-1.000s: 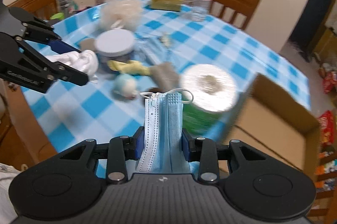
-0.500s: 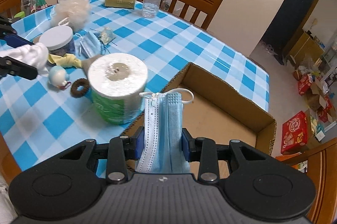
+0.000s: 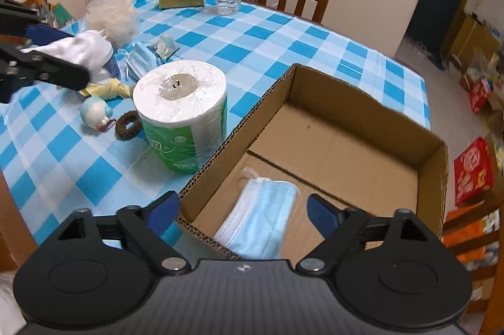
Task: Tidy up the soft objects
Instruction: 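Carry the mask in the right tool into the cardboard box and release, then carry the white cloth in the left tool into the box and release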
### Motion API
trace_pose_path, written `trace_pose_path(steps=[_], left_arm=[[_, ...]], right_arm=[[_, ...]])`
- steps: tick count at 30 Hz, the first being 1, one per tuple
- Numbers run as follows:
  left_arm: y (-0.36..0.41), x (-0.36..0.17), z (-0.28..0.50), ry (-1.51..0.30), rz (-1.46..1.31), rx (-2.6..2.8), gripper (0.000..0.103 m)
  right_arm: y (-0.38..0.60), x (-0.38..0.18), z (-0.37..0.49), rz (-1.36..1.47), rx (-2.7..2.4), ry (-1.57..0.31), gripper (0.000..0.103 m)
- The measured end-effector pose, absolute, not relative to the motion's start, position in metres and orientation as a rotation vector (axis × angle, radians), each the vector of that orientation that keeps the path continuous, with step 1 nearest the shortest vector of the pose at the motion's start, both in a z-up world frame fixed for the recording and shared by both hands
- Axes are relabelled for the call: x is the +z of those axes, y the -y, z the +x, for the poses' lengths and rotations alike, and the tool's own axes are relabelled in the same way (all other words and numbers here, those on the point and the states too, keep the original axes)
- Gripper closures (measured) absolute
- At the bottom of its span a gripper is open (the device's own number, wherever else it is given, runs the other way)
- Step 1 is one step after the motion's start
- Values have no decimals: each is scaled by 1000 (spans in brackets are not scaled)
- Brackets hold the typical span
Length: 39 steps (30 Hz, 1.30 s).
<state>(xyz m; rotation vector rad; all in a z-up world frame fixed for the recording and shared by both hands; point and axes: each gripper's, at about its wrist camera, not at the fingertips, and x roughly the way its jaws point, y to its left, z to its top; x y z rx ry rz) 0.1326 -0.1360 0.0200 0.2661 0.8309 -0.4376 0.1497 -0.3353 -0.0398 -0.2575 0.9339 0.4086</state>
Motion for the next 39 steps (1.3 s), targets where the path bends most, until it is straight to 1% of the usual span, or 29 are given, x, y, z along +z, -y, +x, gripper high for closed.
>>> trace_pose_path(steps=[2,8,16,22,23,24,26,31,36,39], left_arm=[[148,21,140,-824,275,-459,57],[188,23,164,-794,291,-535,57],[243,9,201,-799,306,-612,57],[266,0,220,-794,312,-621,56],[267,-2,222,-790,308,-617,52],[268,-4,225,-789,305,-614,35],[267,-9,228,-783,294,-592,8],[255,-9,223,-769,274,-564,8],[238,-4,210,-750,256,-539,3],[226,-1,199,-740,241,-521,2]], right_arm=[[339,-38,144,-229,394,-929,5],[352,-35,132,-162,345,-911,2],[366,-35,118,-121,291,-904,1],[374,-32,115,-89,254,-895,1],[375,-32,115,-85,250,-895,1],[376,-33,115,-83,247,-896,1],[376,-34,115,-89,238,-897,1],[376,-35,115,-99,231,-900,1],[372,-35,115,-106,230,-901,1],[370,-33,116,-107,228,-898,1]])
